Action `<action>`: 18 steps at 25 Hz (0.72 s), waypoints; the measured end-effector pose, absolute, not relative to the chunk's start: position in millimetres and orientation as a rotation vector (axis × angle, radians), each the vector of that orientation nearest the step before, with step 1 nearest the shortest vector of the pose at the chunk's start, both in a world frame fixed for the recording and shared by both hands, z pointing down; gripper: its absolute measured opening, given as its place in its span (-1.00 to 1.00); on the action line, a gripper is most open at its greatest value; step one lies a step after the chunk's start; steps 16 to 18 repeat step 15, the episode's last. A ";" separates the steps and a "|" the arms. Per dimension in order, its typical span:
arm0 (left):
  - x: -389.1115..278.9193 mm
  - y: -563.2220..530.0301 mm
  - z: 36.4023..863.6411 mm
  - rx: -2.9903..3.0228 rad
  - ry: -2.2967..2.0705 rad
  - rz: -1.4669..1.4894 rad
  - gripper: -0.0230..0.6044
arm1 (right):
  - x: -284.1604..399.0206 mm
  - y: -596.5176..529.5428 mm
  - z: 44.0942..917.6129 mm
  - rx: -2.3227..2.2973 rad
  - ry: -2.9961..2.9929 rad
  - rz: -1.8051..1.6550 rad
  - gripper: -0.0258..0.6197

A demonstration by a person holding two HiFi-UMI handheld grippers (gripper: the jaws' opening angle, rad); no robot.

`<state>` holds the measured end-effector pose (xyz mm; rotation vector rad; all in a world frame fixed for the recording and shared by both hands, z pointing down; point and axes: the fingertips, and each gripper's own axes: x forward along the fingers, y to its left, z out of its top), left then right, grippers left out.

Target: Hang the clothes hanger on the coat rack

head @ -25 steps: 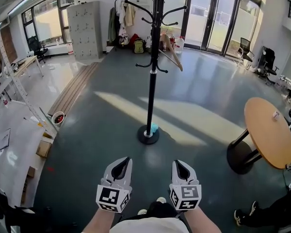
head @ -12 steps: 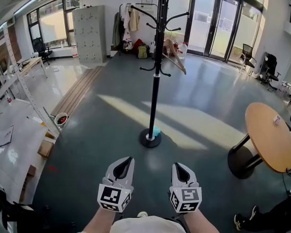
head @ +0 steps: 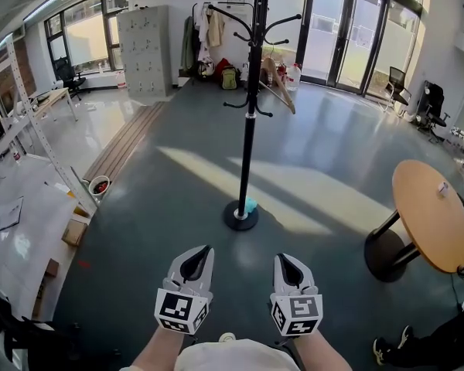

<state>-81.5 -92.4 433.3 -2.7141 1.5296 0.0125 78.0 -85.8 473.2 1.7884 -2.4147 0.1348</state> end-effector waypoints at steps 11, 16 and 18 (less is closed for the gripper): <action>-75.2 -96.8 434.9 -2.723 1.510 -0.007 -0.93 | 82.3 -89.2 474.9 1.787 -2.412 0.139 -0.84; -73.7 -98.6 438.9 -2.734 1.504 -0.023 -0.93 | 83.5 -90.3 478.8 1.792 -2.408 0.155 -0.84; -73.7 -98.6 438.9 -2.734 1.504 -0.023 -0.93 | 83.5 -90.3 478.8 1.792 -2.408 0.155 -0.84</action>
